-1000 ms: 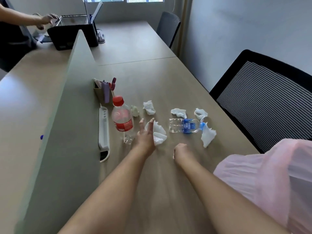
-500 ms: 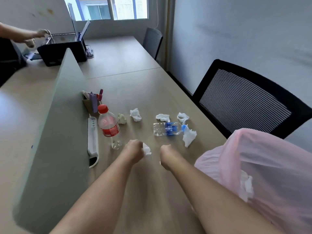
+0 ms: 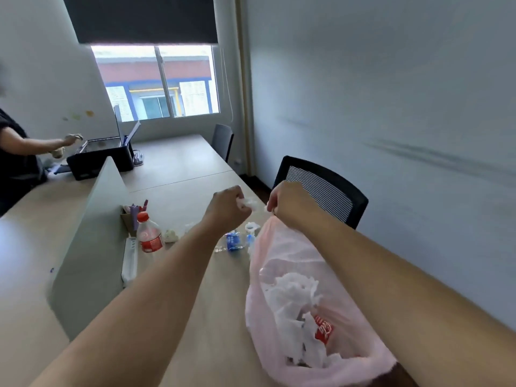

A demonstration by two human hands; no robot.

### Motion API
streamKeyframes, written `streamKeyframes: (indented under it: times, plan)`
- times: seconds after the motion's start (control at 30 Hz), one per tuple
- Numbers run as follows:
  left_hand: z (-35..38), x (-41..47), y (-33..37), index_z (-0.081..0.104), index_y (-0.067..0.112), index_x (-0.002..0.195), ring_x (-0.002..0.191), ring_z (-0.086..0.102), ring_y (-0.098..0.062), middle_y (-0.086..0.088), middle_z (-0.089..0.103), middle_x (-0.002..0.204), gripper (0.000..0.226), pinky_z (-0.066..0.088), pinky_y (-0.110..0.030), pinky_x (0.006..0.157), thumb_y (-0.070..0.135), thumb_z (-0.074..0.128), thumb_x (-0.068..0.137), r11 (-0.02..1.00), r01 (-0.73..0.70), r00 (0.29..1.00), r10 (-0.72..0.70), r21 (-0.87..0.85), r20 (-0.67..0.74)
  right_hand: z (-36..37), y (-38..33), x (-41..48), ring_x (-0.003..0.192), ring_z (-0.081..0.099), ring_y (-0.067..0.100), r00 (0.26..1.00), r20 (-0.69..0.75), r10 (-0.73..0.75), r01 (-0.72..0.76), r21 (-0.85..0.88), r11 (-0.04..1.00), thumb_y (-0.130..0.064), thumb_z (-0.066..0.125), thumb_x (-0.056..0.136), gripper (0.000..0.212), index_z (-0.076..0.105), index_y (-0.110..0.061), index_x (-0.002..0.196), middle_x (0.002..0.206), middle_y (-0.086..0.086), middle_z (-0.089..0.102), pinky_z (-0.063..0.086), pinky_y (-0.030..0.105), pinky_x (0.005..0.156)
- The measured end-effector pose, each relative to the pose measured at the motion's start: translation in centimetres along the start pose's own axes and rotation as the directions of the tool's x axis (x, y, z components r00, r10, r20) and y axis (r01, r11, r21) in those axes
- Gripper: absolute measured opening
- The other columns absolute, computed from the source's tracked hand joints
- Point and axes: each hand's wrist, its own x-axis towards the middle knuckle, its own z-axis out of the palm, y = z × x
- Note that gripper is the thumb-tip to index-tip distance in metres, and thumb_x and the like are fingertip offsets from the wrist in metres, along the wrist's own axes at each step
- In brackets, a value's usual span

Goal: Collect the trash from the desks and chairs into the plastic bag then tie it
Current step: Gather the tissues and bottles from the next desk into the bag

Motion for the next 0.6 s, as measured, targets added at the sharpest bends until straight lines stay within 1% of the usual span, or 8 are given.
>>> streamKeyframes:
  times: [0.07, 0.17, 0.23, 0.3, 0.37, 0.43, 0.53, 0.6]
  plan:
    - [1.1, -2.1, 4.4, 0.061, 0.011, 0.084, 0.080, 0.053, -0.023, -0.004, 0.061, 0.082, 0.008, 0.037, -0.022, 0.063, 0.015, 0.061, 0.076, 0.996, -0.092, 0.984, 0.090, 0.005, 0.152, -1.6, 2.9, -3.1, 0.086, 0.068, 0.020, 0.998, 0.020, 0.065, -0.065, -0.013, 0.998, 0.003, 0.063, 0.082, 0.022, 0.078, -0.014, 0.086, 0.098, 0.004, 0.072, 0.056, 0.028, 0.081]
    - [4.0, -5.5, 9.2, 0.055, 0.013, 0.083, 0.083, 0.045, -0.016, -0.001, 0.053, 0.084, 0.011, 0.032, -0.019, 0.057, 0.017, 0.065, 0.080, 0.976, -0.205, 0.919, 0.168, 0.069, 0.356, -2.2, 7.1, -7.7, 0.079, 0.068, 0.019, 0.988, 0.060, 0.140, -0.137, -0.044, 0.990, 0.001, 0.062, 0.083, 0.025, 0.078, -0.017, 0.077, 0.093, 0.004, 0.072, 0.058, 0.032, 0.078]
    - [5.9, -6.8, 9.8, 0.056, 0.017, 0.086, 0.087, 0.047, -0.016, -0.004, 0.059, 0.092, 0.010, 0.035, -0.021, 0.067, 0.021, 0.064, 0.082, 0.963, -0.232, 0.900, 0.159, 0.138, 0.406, -1.6, 8.6, -9.7, 0.081, 0.068, 0.020, 0.986, 0.094, 0.137, -0.130, -0.074, 0.989, 0.002, 0.059, 0.083, 0.028, 0.078, -0.018, 0.077, 0.094, 0.004, 0.072, 0.058, 0.030, 0.080]
    - [7.9, -8.1, 9.7, 0.059, 0.014, 0.103, 0.096, 0.050, -0.020, -0.008, 0.061, 0.110, 0.022, 0.037, -0.026, 0.077, 0.021, 0.065, 0.083, 0.964, -0.201, 0.880, 0.099, 0.175, 0.464, -1.1, 10.0, -11.8, 0.089, 0.068, 0.020, 0.982, 0.141, 0.125, -0.109, -0.118, 0.987, 0.002, 0.057, 0.085, 0.030, 0.078, -0.019, 0.086, 0.101, 0.003, 0.072, 0.054, 0.025, 0.083]
    - [9.6, -9.3, 9.0, 0.049, 0.013, 0.126, 0.110, 0.050, -0.025, -0.011, 0.053, 0.126, 0.049, 0.042, -0.031, 0.087, 0.024, 0.067, 0.082, 0.962, -0.166, 0.827, 0.017, 0.215, 0.562, -0.1, 11.2, -13.8, 0.102, 0.064, 0.020, 0.963, 0.234, 0.131, -0.097, -0.152, 0.984, 0.001, 0.055, 0.087, 0.034, 0.074, -0.020, 0.105, 0.116, 0.002, 0.067, 0.047, 0.022, 0.085]
    - [10.5, -10.3, 8.2, 0.036, 0.022, 0.139, 0.120, 0.048, -0.028, -0.011, 0.041, 0.137, 0.068, 0.043, -0.035, 0.097, 0.030, 0.071, 0.081, 0.954, -0.171, 0.766, -0.029, 0.247, 0.642, 0.9, 12.3, -15.1, 0.119, 0.054, 0.021, 0.923, 0.355, 0.147, -0.087, -0.179, 0.980, 0.001, 0.054, 0.089, 0.044, 0.063, -0.024, 0.125, 0.135, -0.001, 0.056, 0.042, 0.023, 0.092]
    - [10.1, -10.2, 8.3, 0.034, 0.027, 0.142, 0.125, 0.045, -0.027, -0.009, 0.034, 0.145, 0.069, 0.040, -0.035, 0.103, 0.028, 0.069, 0.083, 0.951, -0.224, 0.786, 0.047, 0.213, 0.616, 0.9, 13.2, -15.5, 0.127, 0.049, 0.021, 0.919, 0.364, 0.149, -0.092, -0.168, 0.981, 0.003, 0.050, 0.090, 0.052, 0.058, -0.028, 0.130, 0.145, -0.002, 0.046, 0.041, 0.028, 0.101]
    - [9.0, -9.5, 8.8, 0.043, 0.024, 0.137, 0.117, 0.050, -0.023, -0.008, 0.045, 0.140, 0.056, 0.041, -0.032, 0.099, 0.023, 0.066, 0.086, 0.952, -0.262, 0.823, 0.135, 0.159, 0.551, -0.1, 12.9, -15.0, 0.119, 0.054, 0.022, 0.945, 0.293, 0.142, -0.109, -0.125, 0.986, 0.003, 0.047, 0.090, 0.049, 0.062, -0.029, 0.124, 0.141, 0.001, 0.050, 0.045, 0.030, 0.098]
